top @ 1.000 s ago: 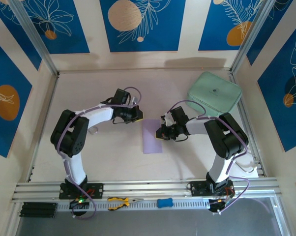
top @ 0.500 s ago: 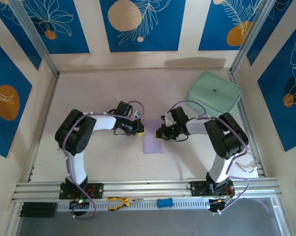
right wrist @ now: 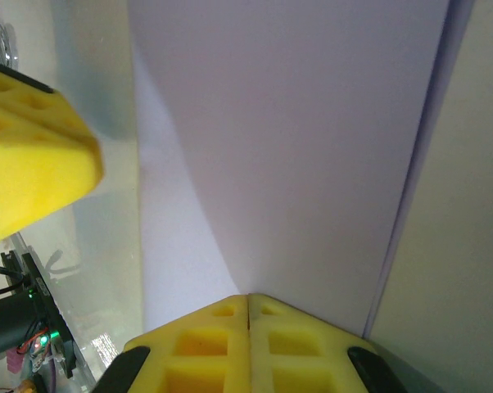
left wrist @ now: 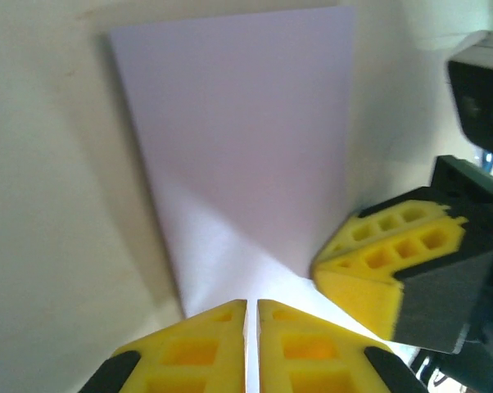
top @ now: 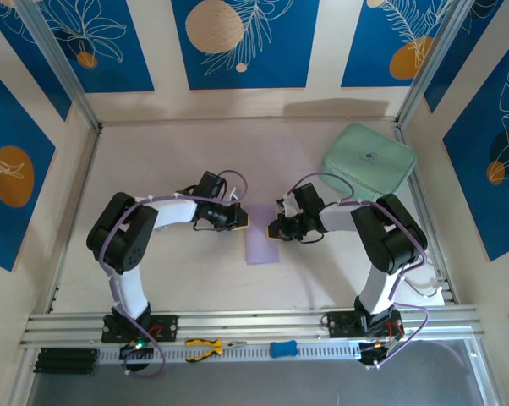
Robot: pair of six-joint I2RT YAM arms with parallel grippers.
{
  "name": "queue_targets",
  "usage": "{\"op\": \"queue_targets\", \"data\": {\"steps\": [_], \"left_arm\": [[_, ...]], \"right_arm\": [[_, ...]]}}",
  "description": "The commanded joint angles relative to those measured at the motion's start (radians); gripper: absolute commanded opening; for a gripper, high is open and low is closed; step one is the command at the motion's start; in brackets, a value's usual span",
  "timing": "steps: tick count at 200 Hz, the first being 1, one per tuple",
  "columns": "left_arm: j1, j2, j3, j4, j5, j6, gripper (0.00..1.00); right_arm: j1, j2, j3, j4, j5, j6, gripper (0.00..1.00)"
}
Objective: Fold a paper plane with a square sheet of paper (pick it up from the middle)
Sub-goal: First fold the square sheet of paper in half at the center of the table.
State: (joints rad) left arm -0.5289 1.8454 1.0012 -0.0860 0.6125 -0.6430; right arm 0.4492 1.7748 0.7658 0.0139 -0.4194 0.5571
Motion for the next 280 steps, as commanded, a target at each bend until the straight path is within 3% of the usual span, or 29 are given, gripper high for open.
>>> {"op": "queue_targets", "data": {"steps": [1, 56, 133, 192, 236, 280], "left_arm": [[-0.019, -0.024, -0.007, 0.027, 0.076, -0.026, 0.13], [-0.032, 0.031, -0.075, 0.086, 0.109, -0.032, 0.09], [-0.03, 0.01, -0.096, -0.037, -0.043, 0.051, 0.07], [-0.048, -0.104, -0.077, -0.033, 0.007, 0.006, 0.08], [-0.082, -0.053, -0.101, 0.044, 0.039, -0.035, 0.09], [-0.085, 0.0, -0.143, 0.004, 0.003, 0.021, 0.09]], "right_arm": [[-0.007, 0.025, -0.046, -0.136, 0.082, -0.02, 0.0], [-0.007, 0.029, -0.045, -0.136, 0.083, -0.02, 0.0], [-0.007, 0.03, -0.045, -0.136, 0.084, -0.018, 0.0], [-0.006, 0.032, -0.043, -0.135, 0.084, -0.017, 0.0], [-0.005, 0.028, -0.046, -0.137, 0.09, -0.013, 0.0], [-0.003, 0.028, -0.046, -0.137, 0.09, -0.014, 0.0]]}}
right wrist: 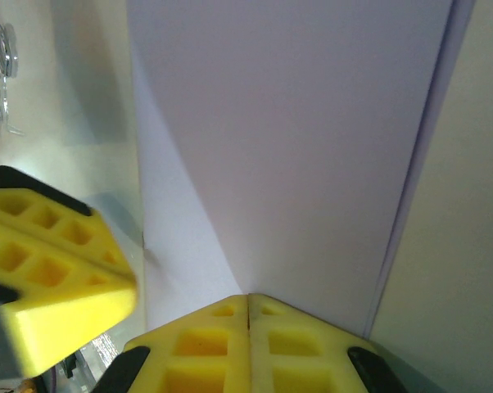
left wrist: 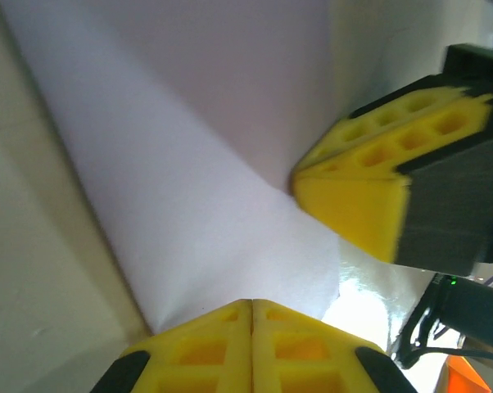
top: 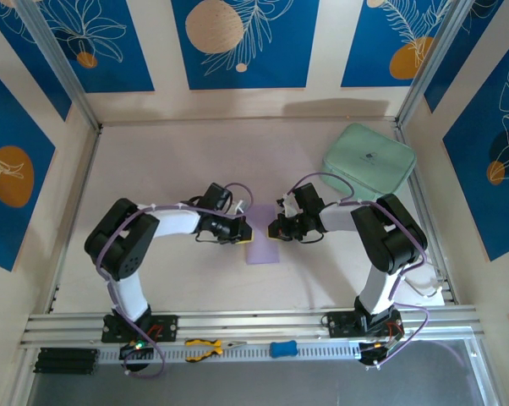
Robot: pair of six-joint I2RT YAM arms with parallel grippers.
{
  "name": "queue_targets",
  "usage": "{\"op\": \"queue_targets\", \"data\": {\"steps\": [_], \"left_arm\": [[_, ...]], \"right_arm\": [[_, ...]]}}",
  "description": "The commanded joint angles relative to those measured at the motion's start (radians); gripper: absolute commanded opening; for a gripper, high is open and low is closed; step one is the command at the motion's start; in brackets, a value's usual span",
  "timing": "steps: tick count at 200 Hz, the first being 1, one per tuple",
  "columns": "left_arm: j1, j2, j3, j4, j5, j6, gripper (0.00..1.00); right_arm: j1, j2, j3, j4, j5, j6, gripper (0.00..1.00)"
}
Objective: Fold a paper plane with a square sheet of paper (pick it up from the middle)
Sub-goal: First fold the square sheet of paper in half at the center of the table.
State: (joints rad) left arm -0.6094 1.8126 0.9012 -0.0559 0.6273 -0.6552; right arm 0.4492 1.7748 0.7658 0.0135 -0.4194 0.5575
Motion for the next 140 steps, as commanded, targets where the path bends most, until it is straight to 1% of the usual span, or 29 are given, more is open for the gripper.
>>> {"op": "queue_targets", "data": {"steps": [1, 37, 79, 92, 116, 140], "left_arm": [[-0.003, 0.033, -0.044, -0.027, -0.015, 0.035, 0.09], [-0.003, -0.009, -0.076, -0.055, -0.043, 0.048, 0.09], [-0.02, -0.109, -0.073, -0.049, -0.015, -0.003, 0.09], [-0.038, -0.128, -0.075, -0.023, 0.007, -0.031, 0.1], [-0.066, -0.125, -0.096, 0.075, 0.069, -0.103, 0.1], [-0.086, -0.103, -0.12, 0.1, 0.072, -0.116, 0.1]], "right_arm": [[-0.002, 0.028, -0.046, -0.137, 0.09, -0.015, 0.0], [-0.001, 0.026, -0.048, -0.135, 0.092, -0.014, 0.0], [-0.001, 0.023, -0.051, -0.136, 0.096, -0.014, 0.0], [-0.001, 0.022, -0.051, -0.136, 0.097, -0.013, 0.0], [-0.001, 0.023, -0.049, -0.136, 0.097, -0.013, 0.0], [0.0, 0.023, -0.049, -0.137, 0.097, -0.012, 0.0]]}}
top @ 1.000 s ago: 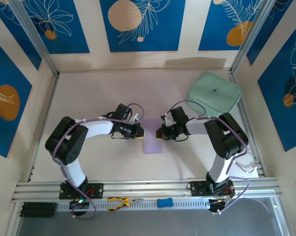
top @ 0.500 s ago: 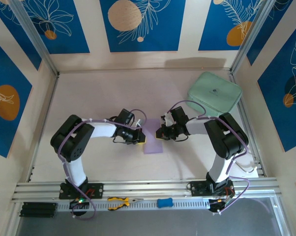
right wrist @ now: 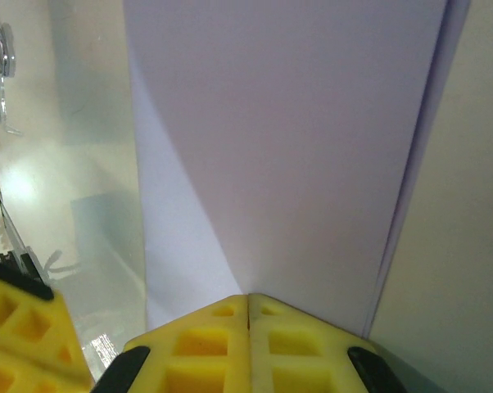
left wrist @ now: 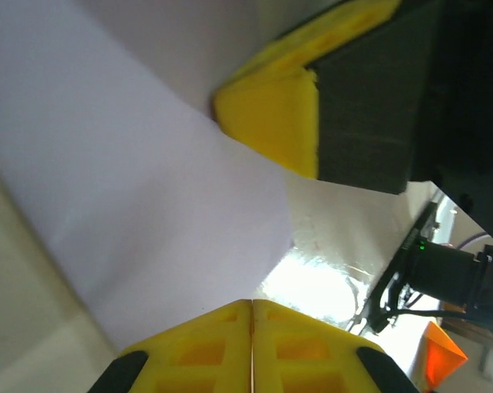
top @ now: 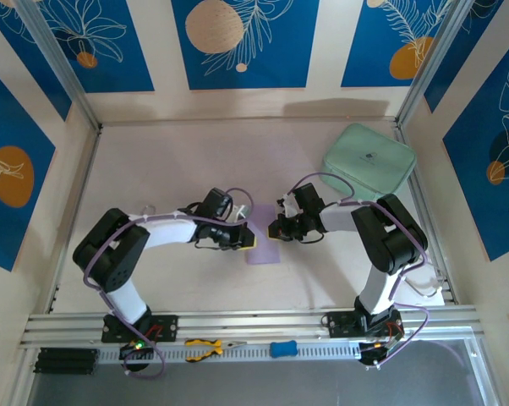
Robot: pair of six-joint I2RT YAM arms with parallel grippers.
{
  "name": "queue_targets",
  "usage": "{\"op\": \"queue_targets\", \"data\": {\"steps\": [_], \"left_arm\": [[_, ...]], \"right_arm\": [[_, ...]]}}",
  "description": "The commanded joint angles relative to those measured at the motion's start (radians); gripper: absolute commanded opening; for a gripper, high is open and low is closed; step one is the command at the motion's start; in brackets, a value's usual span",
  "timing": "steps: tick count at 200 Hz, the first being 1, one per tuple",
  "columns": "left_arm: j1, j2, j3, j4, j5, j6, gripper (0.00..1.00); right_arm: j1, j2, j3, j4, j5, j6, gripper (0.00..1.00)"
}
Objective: Fold a paper plane with a square sheet of paper (pick it up from the middle)
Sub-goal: First fold the square sheet of paper in half at the center of the table.
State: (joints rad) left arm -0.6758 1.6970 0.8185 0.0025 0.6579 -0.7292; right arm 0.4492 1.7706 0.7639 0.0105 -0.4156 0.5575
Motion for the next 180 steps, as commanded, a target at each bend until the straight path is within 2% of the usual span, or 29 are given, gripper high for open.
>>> {"op": "queue_targets", "data": {"steps": [1, 45, 84, 108, 134, 158, 180], "left_arm": [[-0.021, 0.013, -0.039, 0.042, 0.041, -0.042, 0.1], [-0.024, -0.022, -0.08, 0.033, -0.006, -0.046, 0.09], [-0.016, -0.152, -0.069, 0.028, -0.109, -0.079, 0.11], [0.029, -0.189, -0.048, 0.012, -0.143, -0.08, 0.13], [0.087, -0.131, 0.013, 0.037, -0.086, -0.086, 0.15], [0.107, -0.042, 0.104, 0.008, -0.076, -0.033, 0.15], [0.132, 0.061, 0.198, 0.002, -0.045, -0.002, 0.16]], "right_arm": [[0.0, 0.027, -0.047, -0.134, 0.094, -0.012, 0.0], [0.013, 0.021, -0.03, -0.117, 0.045, -0.019, 0.0], [0.058, -0.024, 0.085, -0.218, 0.051, -0.053, 0.07], [0.06, -0.11, 0.104, -0.265, 0.075, -0.041, 0.13], [0.062, -0.24, 0.05, -0.307, 0.19, 0.066, 0.2], [0.069, -0.358, -0.054, -0.267, 0.179, 0.186, 0.26], [0.091, -0.45, -0.148, -0.196, 0.137, 0.274, 0.37]]}}
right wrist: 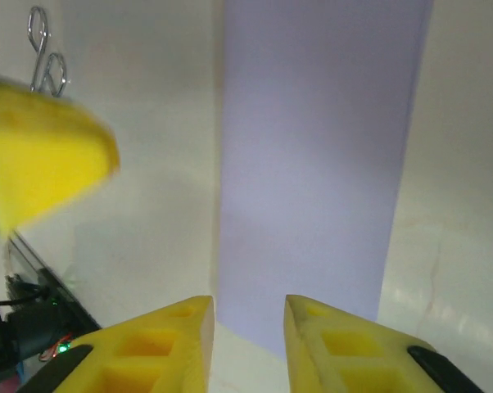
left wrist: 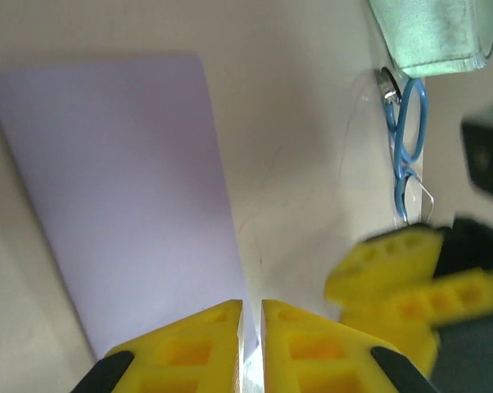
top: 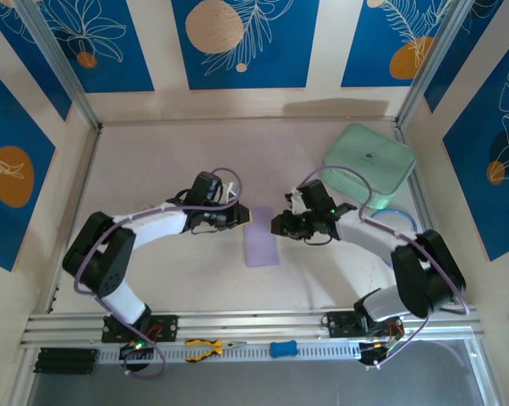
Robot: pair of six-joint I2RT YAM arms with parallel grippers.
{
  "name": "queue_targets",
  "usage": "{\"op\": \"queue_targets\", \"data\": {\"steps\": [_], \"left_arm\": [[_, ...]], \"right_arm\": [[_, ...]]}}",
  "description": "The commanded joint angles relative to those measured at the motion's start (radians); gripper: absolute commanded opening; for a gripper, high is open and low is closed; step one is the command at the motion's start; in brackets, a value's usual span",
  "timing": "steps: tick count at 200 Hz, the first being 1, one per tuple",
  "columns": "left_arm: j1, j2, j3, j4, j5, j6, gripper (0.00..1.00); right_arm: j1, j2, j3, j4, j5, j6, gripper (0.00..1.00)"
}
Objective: Fold a paper plane with a square sheet of paper (pick it up from the middle)
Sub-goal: First fold the square sheet of paper in half at the center of the table, then fold the triangle a second time at the center of the table.
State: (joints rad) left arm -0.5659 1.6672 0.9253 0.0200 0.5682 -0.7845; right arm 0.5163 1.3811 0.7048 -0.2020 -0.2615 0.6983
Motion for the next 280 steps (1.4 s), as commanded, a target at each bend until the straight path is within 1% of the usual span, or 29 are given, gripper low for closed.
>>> {"op": "queue_targets", "data": {"steps": [1, 17, 32, 45, 65, 106, 134, 190, 221, 250, 280], "left_arm": [[0.024, 0.095, 0.095, -0.019, 0.046, 0.055, 0.15], [0.033, 0.165, 0.162, -0.059, 0.044, 0.088, 0.15], [0.044, 0.212, 0.199, -0.078, 0.047, 0.106, 0.15], [0.054, 0.247, 0.227, -0.084, 0.067, 0.118, 0.15], [0.063, 0.282, 0.246, -0.087, 0.069, 0.123, 0.15], [0.073, 0.326, 0.229, -0.079, 0.067, 0.137, 0.14], [0.08, 0.353, 0.177, -0.03, 0.069, 0.126, 0.14], [0.087, 0.348, 0.107, 0.003, 0.068, 0.126, 0.14], [0.086, 0.344, 0.107, -0.002, 0.066, 0.129, 0.13], [0.086, 0.344, 0.107, -0.005, 0.067, 0.129, 0.14], [0.087, 0.343, 0.103, -0.003, 0.064, 0.126, 0.13]], "right_arm": [[0.025, -0.064, -0.091, 0.017, -0.016, 0.137, 0.37], [0.044, -0.11, -0.134, 0.019, 0.01, 0.192, 0.4], [0.063, -0.14, -0.18, 0.07, 0.02, 0.254, 0.42], [0.075, -0.146, -0.208, 0.115, 0.02, 0.291, 0.41], [0.09, -0.125, -0.214, 0.131, 0.022, 0.312, 0.4], [0.115, -0.074, -0.211, 0.163, 0.014, 0.33, 0.39], [0.114, -0.048, -0.205, 0.146, 0.013, 0.328, 0.39], [0.093, -0.032, -0.213, 0.13, 0.004, 0.331, 0.41], [0.087, -0.025, -0.219, 0.132, -0.001, 0.331, 0.42], [0.074, -0.037, -0.23, 0.124, 0.028, 0.331, 0.44], [0.063, -0.01, -0.235, 0.161, -0.008, 0.328, 0.44]]}}
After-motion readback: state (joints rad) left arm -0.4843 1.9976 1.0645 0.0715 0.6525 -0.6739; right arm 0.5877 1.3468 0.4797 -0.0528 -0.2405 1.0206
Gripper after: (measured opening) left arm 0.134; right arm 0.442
